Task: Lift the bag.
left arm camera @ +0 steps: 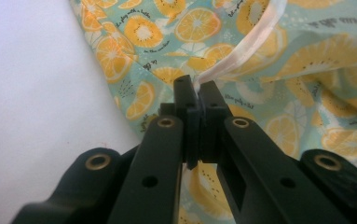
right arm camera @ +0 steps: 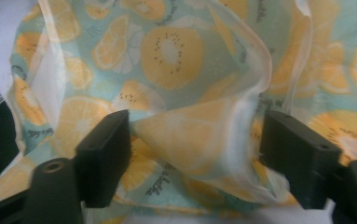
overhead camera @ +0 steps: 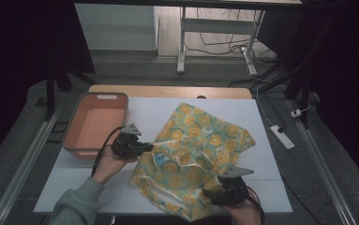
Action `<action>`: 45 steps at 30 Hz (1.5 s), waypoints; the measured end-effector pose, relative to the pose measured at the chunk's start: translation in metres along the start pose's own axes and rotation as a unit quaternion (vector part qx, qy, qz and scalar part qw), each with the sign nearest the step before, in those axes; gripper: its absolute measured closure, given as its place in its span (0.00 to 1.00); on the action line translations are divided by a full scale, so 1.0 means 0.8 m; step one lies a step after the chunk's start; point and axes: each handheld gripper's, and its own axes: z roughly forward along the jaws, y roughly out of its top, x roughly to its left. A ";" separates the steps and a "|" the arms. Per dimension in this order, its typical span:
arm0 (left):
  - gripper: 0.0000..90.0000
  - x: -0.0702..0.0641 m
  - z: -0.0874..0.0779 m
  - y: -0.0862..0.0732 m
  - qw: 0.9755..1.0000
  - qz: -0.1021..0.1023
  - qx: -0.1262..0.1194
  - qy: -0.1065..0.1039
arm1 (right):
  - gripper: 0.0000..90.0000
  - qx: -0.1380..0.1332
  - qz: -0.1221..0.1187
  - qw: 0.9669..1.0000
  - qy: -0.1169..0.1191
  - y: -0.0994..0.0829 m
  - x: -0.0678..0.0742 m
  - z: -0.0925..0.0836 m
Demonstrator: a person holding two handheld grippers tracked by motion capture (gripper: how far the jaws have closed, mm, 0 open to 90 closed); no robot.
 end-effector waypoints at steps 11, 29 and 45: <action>0.98 -0.001 -0.006 -0.004 1.000 -0.002 0.001 -0.009 | 0.98 0.070 -0.080 0.994 0.014 -0.003 0.016 0.011; 0.98 0.002 -0.094 -0.001 0.994 -0.019 -0.085 -0.058 | 0.99 -0.179 -0.089 0.980 0.018 0.081 -0.012 -0.143; 0.98 -0.001 -0.157 0.031 0.980 -0.014 -0.186 -0.075 | 0.99 -0.244 -0.087 0.966 -0.008 0.161 -0.042 -0.173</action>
